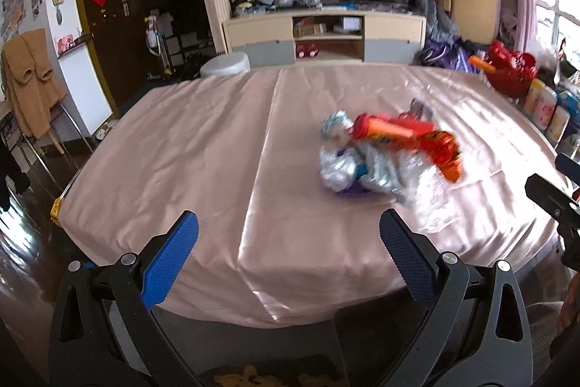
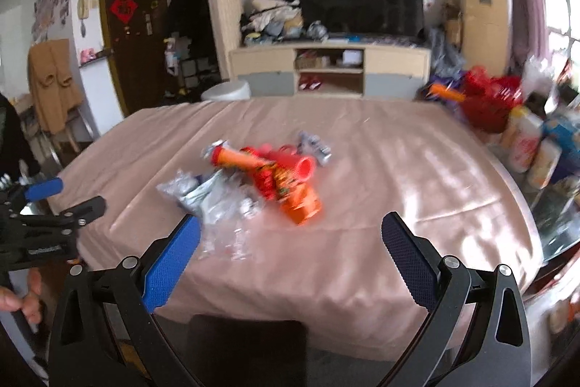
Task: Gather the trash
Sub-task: 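Grasp the clear plastic bag with the right tool while the left tool reaches for the white plastic bag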
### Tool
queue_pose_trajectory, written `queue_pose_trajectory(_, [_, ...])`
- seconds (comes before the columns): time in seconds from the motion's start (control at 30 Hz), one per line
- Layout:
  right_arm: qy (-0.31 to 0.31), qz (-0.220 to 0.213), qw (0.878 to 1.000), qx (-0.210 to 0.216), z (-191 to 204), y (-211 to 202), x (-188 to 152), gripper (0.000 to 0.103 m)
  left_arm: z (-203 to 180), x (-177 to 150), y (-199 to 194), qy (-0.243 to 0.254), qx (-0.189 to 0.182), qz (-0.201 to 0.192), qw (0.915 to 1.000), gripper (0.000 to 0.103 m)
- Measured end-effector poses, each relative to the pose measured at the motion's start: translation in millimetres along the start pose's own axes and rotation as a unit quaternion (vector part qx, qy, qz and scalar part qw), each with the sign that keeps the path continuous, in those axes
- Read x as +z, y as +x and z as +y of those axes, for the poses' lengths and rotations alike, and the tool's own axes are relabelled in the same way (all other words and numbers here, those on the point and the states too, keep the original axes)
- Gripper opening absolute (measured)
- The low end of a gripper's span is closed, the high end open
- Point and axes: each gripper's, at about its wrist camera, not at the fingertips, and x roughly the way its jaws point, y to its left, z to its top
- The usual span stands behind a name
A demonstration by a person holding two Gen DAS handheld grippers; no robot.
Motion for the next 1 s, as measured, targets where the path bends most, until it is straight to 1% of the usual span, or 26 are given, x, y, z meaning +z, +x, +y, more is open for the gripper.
queue_pose_trajectory(0.07, [0.010, 0.024, 0.999, 0.032, 2, 16, -6, 0.100, 9, -2, 9, -0.004, -0.002, 0.004, 1.0000, 0.095])
queue_pose_trajectory(0.13, [0.007, 0.042, 0.998, 0.048, 8, 29, -11, 0.096, 17, -4, 16, -0.011, -0.007, 0.009, 0.9999, 0.095])
queue_pose_trajectory(0.2, [0.004, 0.062, 0.996, 0.060, 15, 45, -17, 0.083, 23, -4, 22, -0.019, -0.013, 0.015, 0.9996, 0.095])
queue_pose_trajectory(0.23, [0.005, 0.070, 0.995, 0.065, 17, 52, -19, 0.080, 26, -4, 26, -0.023, -0.017, 0.018, 0.9994, 0.095])
queue_pose_trajectory(0.3, [0.004, 0.087, 0.994, 0.070, 21, 65, -25, 0.067, 30, -4, 31, -0.023, -0.023, 0.021, 0.9993, 0.095])
queue_pose_trajectory(0.33, [0.004, 0.094, 0.993, 0.073, 23, 72, -28, 0.065, 29, -4, 33, -0.022, -0.023, 0.022, 0.9993, 0.095])
queue_pose_trajectory(0.4, [0.011, 0.101, 0.992, 0.080, 25, 78, -30, 0.063, 28, -5, 36, -0.018, -0.027, 0.023, 0.9992, 0.095])
queue_pose_trajectory(0.57, [0.024, 0.116, 0.988, 0.103, 29, 88, -35, 0.064, 18, -1, 47, -0.006, -0.053, 0.027, 0.9982, 0.095])
queue_pose_trajectory(0.67, [0.023, 0.113, 0.988, 0.103, 29, 89, -35, 0.063, 10, 3, 53, 0.002, -0.067, 0.026, 0.9974, 0.095])
queue_pose_trajectory(0.73, [0.025, 0.111, 0.988, 0.100, 25, 91, -34, 0.054, 6, 5, 57, 0.007, -0.078, 0.026, 0.9966, 0.095])
queue_pose_trajectory(0.77, [0.026, 0.111, 0.989, 0.097, 23, 91, -33, 0.041, 4, 6, 59, 0.009, -0.081, 0.027, 0.9963, 0.095])
queue_pose_trajectory(0.9, [0.032, 0.101, 0.990, 0.093, 15, 88, -30, 0.039, -2, 11, 70, 0.019, -0.090, 0.027, 0.9954, 0.094])
queue_pose_trajectory(0.97, [0.031, 0.092, 0.991, 0.093, 13, 82, -27, 0.039, -3, 15, 78, 0.025, -0.086, 0.027, 0.9956, 0.086])
queue_pose_trajectory(1.0, [0.031, 0.088, 0.991, 0.092, 14, 82, -26, 0.039, -2, 17, 81, 0.025, -0.086, 0.027, 0.9956, 0.079])
